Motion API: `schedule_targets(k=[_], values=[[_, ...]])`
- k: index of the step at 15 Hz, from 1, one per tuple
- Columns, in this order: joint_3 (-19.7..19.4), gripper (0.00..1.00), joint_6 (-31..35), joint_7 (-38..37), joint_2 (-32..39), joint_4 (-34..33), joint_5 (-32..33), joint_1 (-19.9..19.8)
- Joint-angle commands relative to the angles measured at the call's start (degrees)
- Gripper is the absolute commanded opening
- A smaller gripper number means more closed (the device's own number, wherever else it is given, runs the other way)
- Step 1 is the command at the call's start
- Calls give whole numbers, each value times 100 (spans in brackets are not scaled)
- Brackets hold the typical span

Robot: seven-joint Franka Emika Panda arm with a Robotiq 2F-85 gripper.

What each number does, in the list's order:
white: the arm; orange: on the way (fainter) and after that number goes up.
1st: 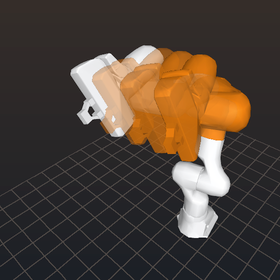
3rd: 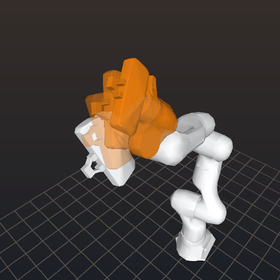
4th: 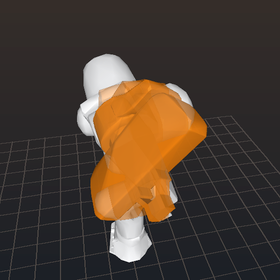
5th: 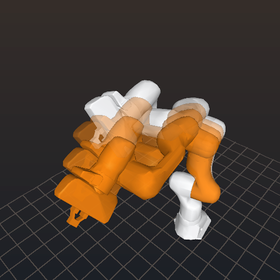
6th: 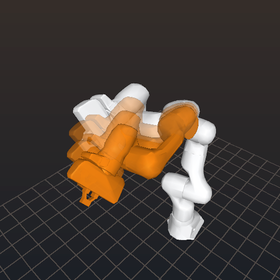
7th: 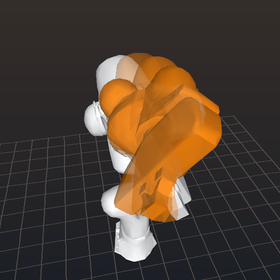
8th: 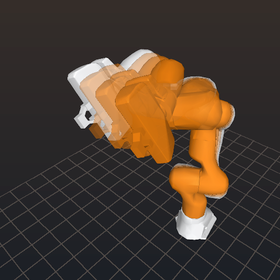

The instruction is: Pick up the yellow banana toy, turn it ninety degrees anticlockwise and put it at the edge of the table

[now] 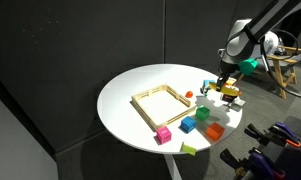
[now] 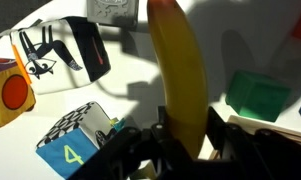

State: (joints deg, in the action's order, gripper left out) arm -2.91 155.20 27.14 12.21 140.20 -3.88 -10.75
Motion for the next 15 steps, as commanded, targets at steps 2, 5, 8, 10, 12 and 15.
schedule_targets(k=[2,5,8,10,12,15], values=[[209,16,-110,1173,-379,255,-9,-190],[253,16,-249,2046,-485,338,-42,-201],[207,16,-498,2696,-585,387,-53,-151],[138,16,-593,2878,-628,397,-17,-100],[100,16,-481,2663,-402,279,-16,-11],[102,41,-485,2683,-372,281,-15,-10]])
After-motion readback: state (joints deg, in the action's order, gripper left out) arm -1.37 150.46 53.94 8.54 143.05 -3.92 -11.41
